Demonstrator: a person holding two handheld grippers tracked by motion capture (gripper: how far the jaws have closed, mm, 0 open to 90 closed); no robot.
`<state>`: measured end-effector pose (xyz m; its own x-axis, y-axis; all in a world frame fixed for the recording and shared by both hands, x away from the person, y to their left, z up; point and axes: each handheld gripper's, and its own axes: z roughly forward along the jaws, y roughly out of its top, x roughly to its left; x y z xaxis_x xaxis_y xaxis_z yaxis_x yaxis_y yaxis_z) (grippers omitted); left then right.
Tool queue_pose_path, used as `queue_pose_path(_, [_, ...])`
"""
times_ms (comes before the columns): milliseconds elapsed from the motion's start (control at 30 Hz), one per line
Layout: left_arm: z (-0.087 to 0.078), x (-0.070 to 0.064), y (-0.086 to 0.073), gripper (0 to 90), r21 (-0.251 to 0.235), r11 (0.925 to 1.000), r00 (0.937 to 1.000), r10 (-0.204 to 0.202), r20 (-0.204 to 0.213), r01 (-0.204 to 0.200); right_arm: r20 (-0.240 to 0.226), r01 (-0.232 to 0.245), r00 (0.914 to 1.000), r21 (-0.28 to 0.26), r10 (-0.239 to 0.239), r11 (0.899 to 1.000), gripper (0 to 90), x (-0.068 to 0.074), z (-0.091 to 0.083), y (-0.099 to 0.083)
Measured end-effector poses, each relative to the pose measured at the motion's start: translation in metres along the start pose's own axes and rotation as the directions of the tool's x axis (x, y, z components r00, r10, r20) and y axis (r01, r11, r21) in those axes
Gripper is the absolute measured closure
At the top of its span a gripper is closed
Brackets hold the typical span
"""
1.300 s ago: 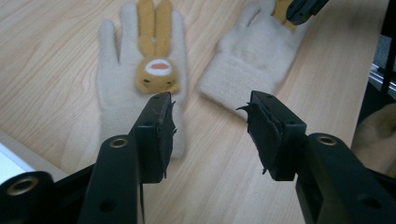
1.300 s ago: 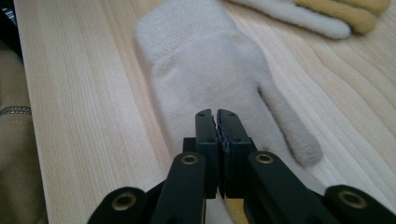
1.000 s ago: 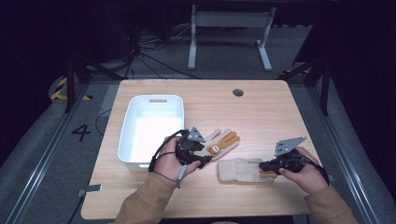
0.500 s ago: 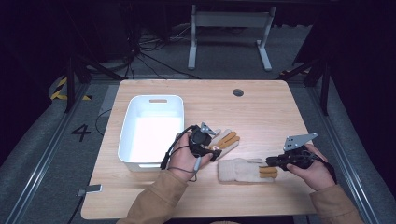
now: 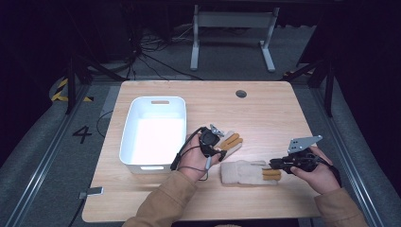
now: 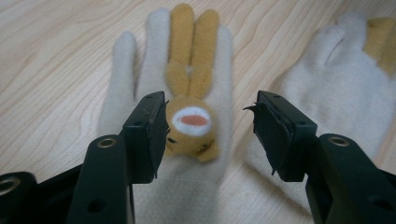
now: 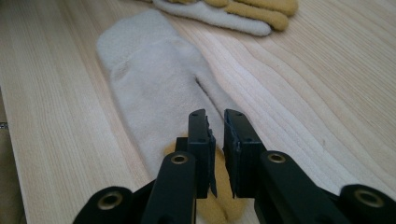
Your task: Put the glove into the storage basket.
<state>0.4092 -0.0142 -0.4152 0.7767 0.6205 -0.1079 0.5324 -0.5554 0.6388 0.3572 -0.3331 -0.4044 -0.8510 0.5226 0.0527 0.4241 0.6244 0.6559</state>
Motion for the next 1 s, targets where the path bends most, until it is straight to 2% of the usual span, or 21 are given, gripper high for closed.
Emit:
queue_pose_path(100, [0.005,0.001,0.0,44.6,0.005,0.9999,0.9998,0.016,-0.009,-0.016,0.005,-0.002,1.0,0.001,0.002,1.0,80.9,0.001,-0.001,-0.002])
queue_pose_path(167, [0.009,0.001,-0.001,45.0,0.004,0.9999,0.9996,0.013,-0.023,-0.013,0.01,-0.001,0.9999,0.004,0.001,1.0,81.0,0.002,-0.002,-0.003])
queue_pose_path(267, [0.015,0.001,-0.001,45.4,0.032,0.9995,0.9993,0.005,-0.038,-0.003,0.02,0.012,0.9997,0.007,-0.012,1.0,80.9,0.004,-0.004,-0.005])
queue_pose_path(367, [0.021,0.003,-0.002,44.5,0.046,0.9988,0.999,-0.015,-0.042,0.017,0.022,0.003,0.9998,0.003,-0.003,1.0,80.5,0.005,-0.007,-0.008])
queue_pose_path(567, [0.028,0.007,-0.003,43.5,0.061,0.9976,0.9977,-0.029,-0.062,0.033,0.027,-0.004,0.9996,0.003,0.004,1.0,79.6,0.005,-0.008,-0.011])
queue_pose_path(800, [0.035,0.01,-0.004,43.8,0.096,0.9942,0.9979,-0.044,-0.048,0.049,0.029,0.001,0.9996,0.001,-0.001,1.0,78.8,0.007,-0.008,-0.011])
queue_pose_path(933, [0.035,0.011,-0.005,46.8,0.095,0.994,0.9975,-0.049,-0.052,0.053,0.027,0.005,0.9996,0.002,-0.005,1.0,78.7,0.008,-0.008,-0.01])
queue_pose_path(1000, [0.036,0.011,-0.005,48.0,0.094,0.9949,0.998,-0.032,-0.054,0.037,0.026,0.006,0.9996,0.002,-0.006,1.0,78.6,0.008,-0.008,-0.01])
